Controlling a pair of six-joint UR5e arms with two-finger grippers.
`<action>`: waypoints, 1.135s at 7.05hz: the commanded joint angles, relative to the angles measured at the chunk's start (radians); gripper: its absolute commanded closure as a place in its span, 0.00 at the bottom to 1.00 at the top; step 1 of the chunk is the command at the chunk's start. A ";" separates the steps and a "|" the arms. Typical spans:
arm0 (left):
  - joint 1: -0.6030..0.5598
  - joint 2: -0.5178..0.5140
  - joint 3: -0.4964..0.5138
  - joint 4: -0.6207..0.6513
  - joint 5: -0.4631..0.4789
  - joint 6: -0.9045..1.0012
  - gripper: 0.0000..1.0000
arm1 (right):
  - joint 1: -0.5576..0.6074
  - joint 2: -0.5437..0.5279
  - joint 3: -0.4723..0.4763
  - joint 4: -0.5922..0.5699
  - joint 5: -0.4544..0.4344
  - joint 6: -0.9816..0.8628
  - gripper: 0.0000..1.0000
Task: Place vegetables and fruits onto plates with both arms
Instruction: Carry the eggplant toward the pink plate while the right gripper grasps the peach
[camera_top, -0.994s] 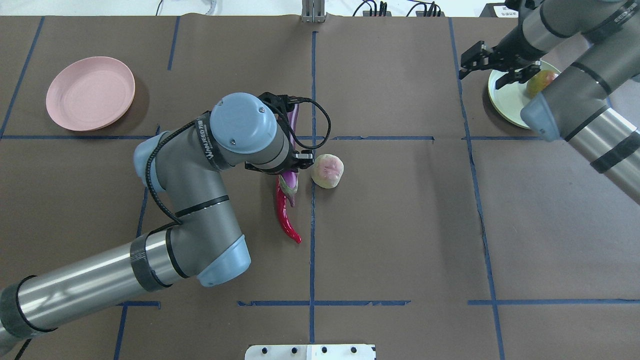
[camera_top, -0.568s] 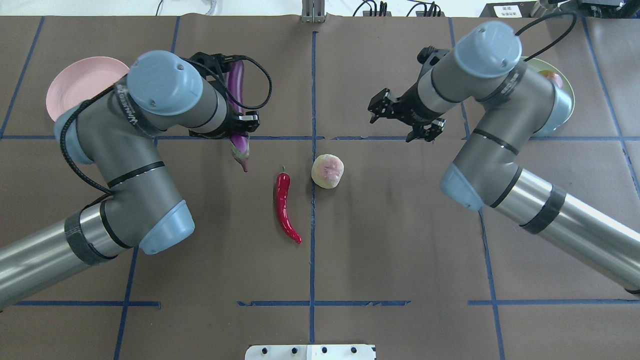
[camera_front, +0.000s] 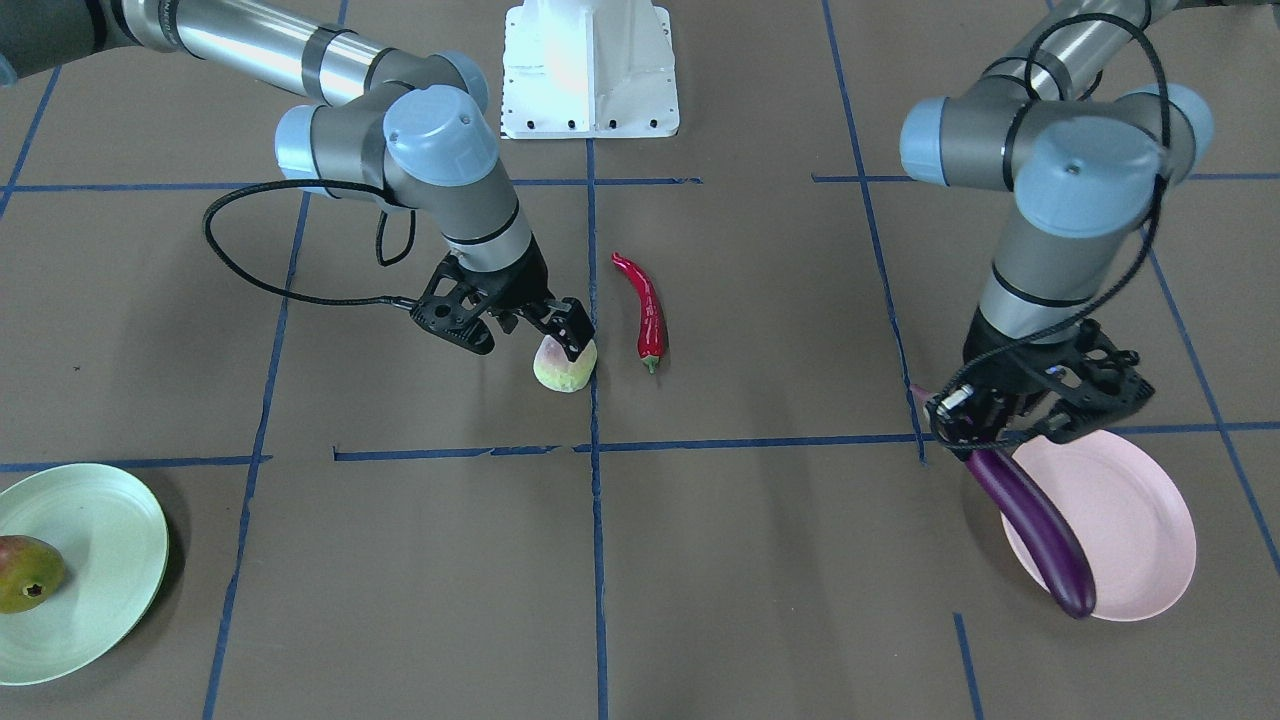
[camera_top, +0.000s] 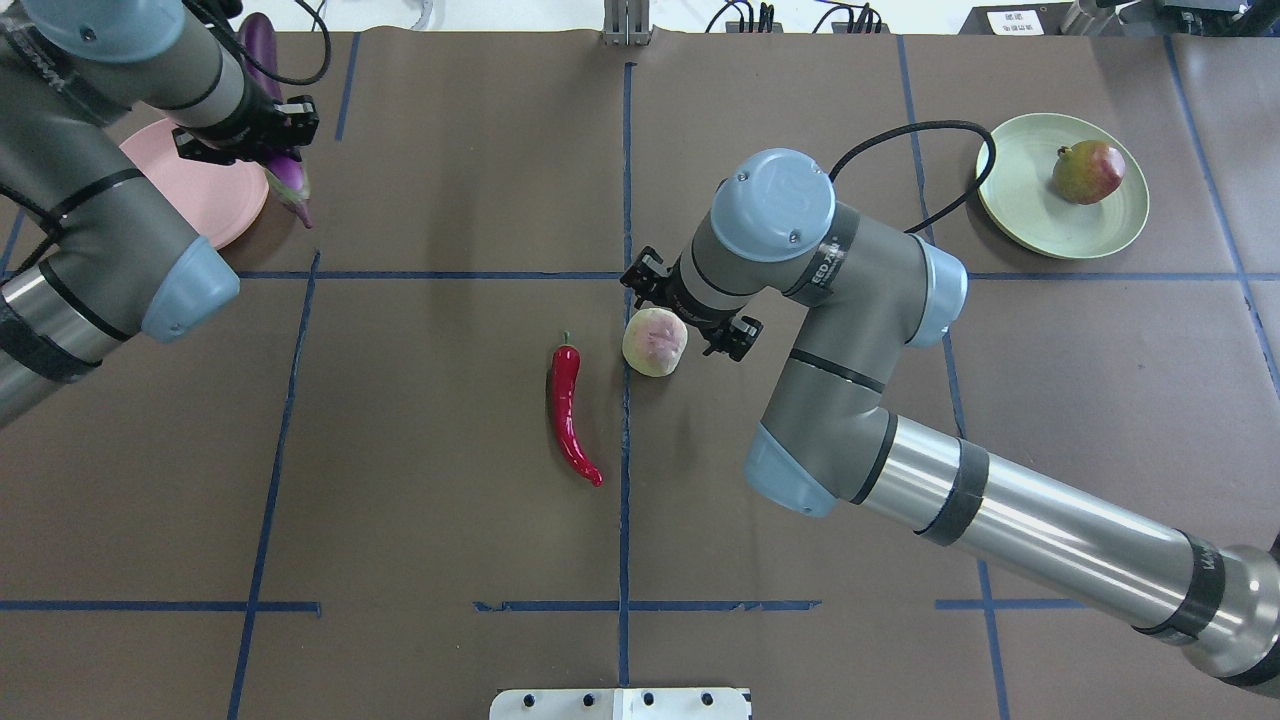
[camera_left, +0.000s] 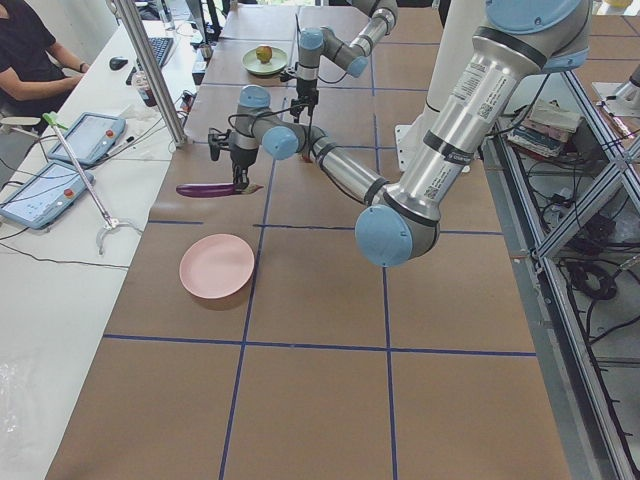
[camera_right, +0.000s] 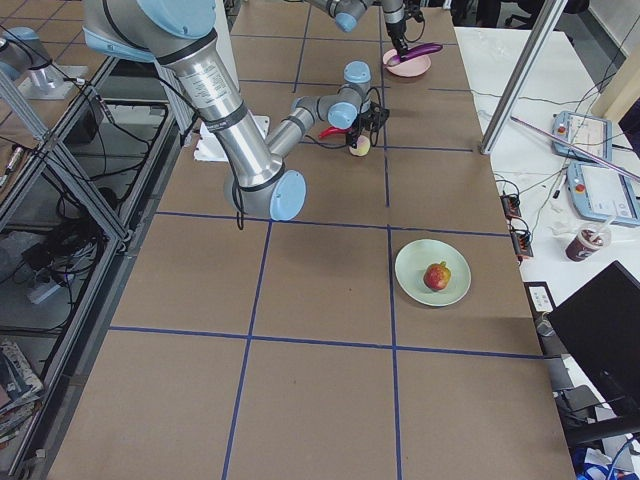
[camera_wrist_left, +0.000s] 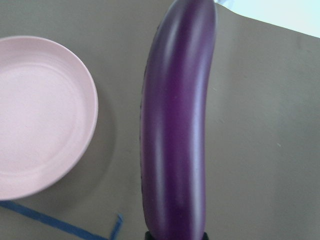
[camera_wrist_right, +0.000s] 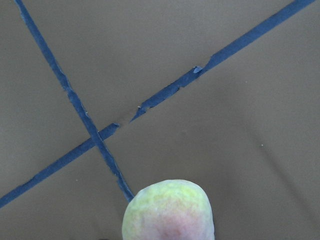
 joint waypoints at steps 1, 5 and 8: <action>-0.092 -0.001 0.248 -0.174 -0.008 0.123 0.98 | -0.026 0.060 -0.073 -0.023 -0.072 0.032 0.00; -0.116 -0.018 0.441 -0.266 -0.007 0.160 0.93 | -0.057 0.053 -0.105 -0.030 -0.079 0.025 0.00; -0.112 -0.015 0.482 -0.319 -0.007 0.200 0.01 | -0.070 0.061 -0.099 -0.061 -0.119 0.023 0.98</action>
